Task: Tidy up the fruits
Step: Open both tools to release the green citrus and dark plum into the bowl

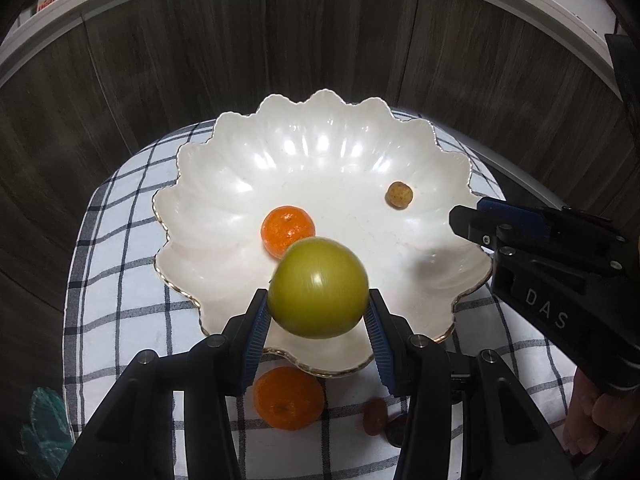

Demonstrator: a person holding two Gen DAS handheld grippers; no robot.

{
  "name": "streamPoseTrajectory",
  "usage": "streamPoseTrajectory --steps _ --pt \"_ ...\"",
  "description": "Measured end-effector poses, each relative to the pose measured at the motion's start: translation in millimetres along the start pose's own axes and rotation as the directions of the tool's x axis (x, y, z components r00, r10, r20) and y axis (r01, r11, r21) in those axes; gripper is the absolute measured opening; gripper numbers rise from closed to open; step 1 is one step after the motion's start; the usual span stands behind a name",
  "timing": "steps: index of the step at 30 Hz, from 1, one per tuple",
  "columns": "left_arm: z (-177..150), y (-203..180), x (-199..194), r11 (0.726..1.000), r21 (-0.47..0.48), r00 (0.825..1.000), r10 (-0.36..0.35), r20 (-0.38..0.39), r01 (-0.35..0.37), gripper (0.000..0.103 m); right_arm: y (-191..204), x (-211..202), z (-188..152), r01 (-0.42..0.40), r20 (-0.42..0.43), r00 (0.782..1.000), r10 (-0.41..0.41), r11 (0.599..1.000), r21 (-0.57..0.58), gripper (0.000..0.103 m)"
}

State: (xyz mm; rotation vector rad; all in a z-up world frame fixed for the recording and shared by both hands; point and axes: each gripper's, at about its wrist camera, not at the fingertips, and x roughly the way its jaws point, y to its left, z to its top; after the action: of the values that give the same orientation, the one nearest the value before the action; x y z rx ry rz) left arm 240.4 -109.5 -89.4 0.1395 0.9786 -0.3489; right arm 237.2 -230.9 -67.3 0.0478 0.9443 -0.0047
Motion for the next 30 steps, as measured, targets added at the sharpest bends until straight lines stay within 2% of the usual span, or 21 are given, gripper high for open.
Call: streamPoseTrajectory --steps 1,2,3,4,5,7,9,12,30 --pt "0 1 -1 1.000 -0.002 1.000 0.001 0.005 -0.001 0.049 0 1 0 0.002 -0.004 1.000 -0.002 1.000 0.000 0.026" --pt "0 2 -2 1.000 -0.004 1.000 0.005 0.011 -0.005 0.056 0 1 0 0.003 -0.005 1.000 -0.003 1.000 -0.001 0.028" --pt "1 2 -4 1.000 -0.005 1.000 0.007 0.015 -0.007 0.064 0 1 1 0.003 -0.004 1.000 -0.003 1.000 0.001 0.037" --pt "1 3 -6 1.000 -0.008 1.000 0.011 0.027 -0.011 0.065 -1 1 1 0.003 -0.002 1.000 -0.003 1.000 0.006 0.048" --pt "2 4 -8 1.000 -0.009 0.999 0.014 0.034 -0.014 0.066 -1 0 1 -0.001 0.003 1.000 0.001 1.000 0.011 0.053" --pt "3 7 -9 0.999 -0.014 0.999 0.031 0.041 -0.030 0.066 -2 -2 1 0.004 0.012 1.000 -0.004 1.000 0.020 0.069" --pt "4 10 -10 0.998 -0.028 0.998 0.050 0.044 -0.049 0.069 -3 -4 2 0.021 0.024 0.999 -0.022 0.999 0.026 0.074" --pt "5 15 -15 0.996 -0.046 0.996 0.074 0.056 -0.071 0.076 -4 -8 4 0.036 0.035 0.999 -0.037 0.999 0.033 0.075" --pt "4 16 -37 0.996 -0.043 0.992 0.088 0.093 -0.084 0.077 0 -29 4 0.038 0.061 0.997 -0.041 0.998 0.047 0.076"
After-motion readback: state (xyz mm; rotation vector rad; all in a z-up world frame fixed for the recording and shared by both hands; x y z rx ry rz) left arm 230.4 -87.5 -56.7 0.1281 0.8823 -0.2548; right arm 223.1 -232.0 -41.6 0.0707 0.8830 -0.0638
